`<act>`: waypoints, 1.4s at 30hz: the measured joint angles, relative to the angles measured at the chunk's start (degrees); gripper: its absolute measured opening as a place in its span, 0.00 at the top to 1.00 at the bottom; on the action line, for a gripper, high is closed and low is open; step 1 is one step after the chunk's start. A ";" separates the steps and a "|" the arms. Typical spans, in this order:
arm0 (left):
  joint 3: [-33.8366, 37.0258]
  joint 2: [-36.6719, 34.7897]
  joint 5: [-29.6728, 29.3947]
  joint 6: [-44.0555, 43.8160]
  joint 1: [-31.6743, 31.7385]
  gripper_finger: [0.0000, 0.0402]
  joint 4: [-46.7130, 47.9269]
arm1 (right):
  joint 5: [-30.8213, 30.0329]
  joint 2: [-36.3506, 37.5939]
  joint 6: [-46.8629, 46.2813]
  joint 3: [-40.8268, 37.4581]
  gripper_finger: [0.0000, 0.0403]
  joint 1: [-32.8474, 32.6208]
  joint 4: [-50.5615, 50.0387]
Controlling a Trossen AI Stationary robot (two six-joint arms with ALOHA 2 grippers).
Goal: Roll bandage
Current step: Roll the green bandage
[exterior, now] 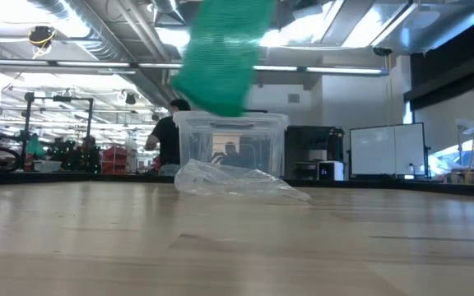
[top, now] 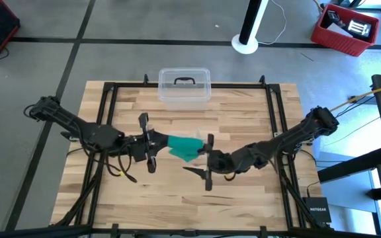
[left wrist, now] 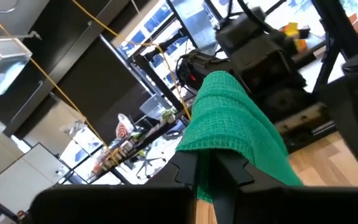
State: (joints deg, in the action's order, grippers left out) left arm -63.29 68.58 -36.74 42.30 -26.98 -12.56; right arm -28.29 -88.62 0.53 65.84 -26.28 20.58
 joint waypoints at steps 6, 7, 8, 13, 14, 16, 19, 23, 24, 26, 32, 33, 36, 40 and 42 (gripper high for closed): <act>-0.02 0.00 -0.19 0.06 -0.46 0.97 -0.33 | 0.46 5.85 -3.38 0.00 0.32 -0.02 -12.57; -0.01 0.00 -0.19 0.06 -0.46 0.97 -0.42 | 0.47 6.36 -3.56 0.00 0.31 -0.02 -13.72; 0.00 0.00 -0.19 0.05 -0.45 0.97 -0.51 | 0.73 6.73 -3.55 0.00 0.31 -0.02 -14.92; 0.00 0.00 -0.19 -0.35 0.11 0.97 -0.55 | 1.55 7.13 -4.69 0.00 0.33 -0.02 -21.92; 0.00 0.00 -0.19 -0.42 0.26 0.97 -0.52 | 2.84 7.11 -5.24 0.00 0.33 -0.02 -23.16; 0.00 0.00 -0.19 -0.93 0.54 0.97 -0.52 | 5.61 6.73 -6.70 -0.13 0.34 -0.64 -24.02; -0.01 0.03 -0.17 -1.53 1.11 0.97 -0.55 | 5.08 5.24 -7.27 -1.68 0.36 -1.61 -18.92; 0.00 0.04 -0.19 -1.60 1.59 0.97 -0.11 | 2.25 2.43 -3.65 -4.69 0.39 -1.88 -8.77; -0.01 0.07 -0.17 -1.54 1.57 0.97 -0.11 | 1.31 1.89 -2.90 -5.38 0.39 -1.82 -7.12; 0.00 0.07 -0.18 -1.23 1.48 0.97 -0.07 | -1.54 1.19 -1.35 -6.14 0.40 -1.78 -5.97; -0.02 0.04 -2.69 0.32 0.29 0.97 0.37 | -5.16 3.14 -0.30 -6.51 0.41 -2.31 -10.93; 0.00 0.04 -3.29 0.68 0.14 0.97 0.44 | -5.18 3.74 -0.35 -6.51 0.41 -2.36 -12.04; -0.01 0.04 -3.72 1.22 -0.14 0.97 0.51 | -4.82 4.74 -1.73 -6.47 0.41 -2.34 -14.70; 0.00 0.02 -3.77 1.11 -0.15 0.97 0.99 | -5.18 4.81 -2.20 -6.47 0.41 -2.19 -16.06; 0.00 0.02 -3.77 0.70 -0.15 0.97 1.22 | -5.22 4.18 -2.30 -6.72 0.41 -2.15 -14.79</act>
State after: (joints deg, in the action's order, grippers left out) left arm -63.29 68.60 -40.51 43.01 -27.14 -11.34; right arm -33.52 -84.44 -1.78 59.13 -28.43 5.79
